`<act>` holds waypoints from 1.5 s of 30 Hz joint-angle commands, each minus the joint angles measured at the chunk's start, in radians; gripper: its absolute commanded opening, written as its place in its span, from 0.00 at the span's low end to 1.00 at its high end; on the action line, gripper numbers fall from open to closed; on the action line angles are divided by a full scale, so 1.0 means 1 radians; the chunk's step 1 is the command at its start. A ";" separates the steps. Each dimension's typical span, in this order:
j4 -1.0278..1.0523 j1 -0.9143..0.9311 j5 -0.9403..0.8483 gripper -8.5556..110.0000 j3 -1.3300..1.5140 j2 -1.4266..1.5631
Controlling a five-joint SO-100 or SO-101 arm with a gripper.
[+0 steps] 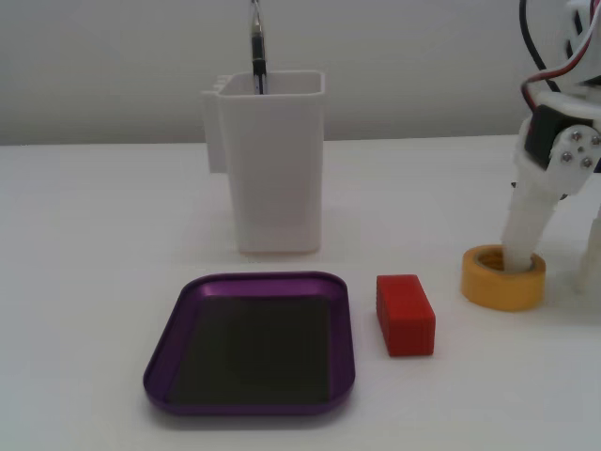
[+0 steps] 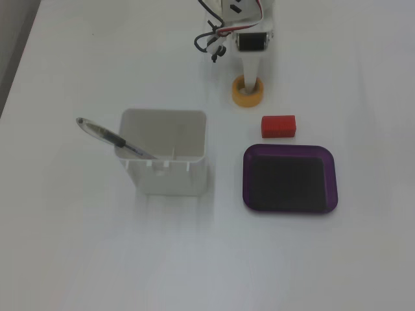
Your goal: Grab up the yellow tape and put it in the box.
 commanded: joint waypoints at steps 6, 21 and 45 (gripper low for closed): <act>0.092 -0.023 0.008 0.07 -0.095 0.044; 0.268 -0.204 0.006 0.07 -0.890 -0.086; 0.141 -0.028 0.008 0.07 -1.284 -0.902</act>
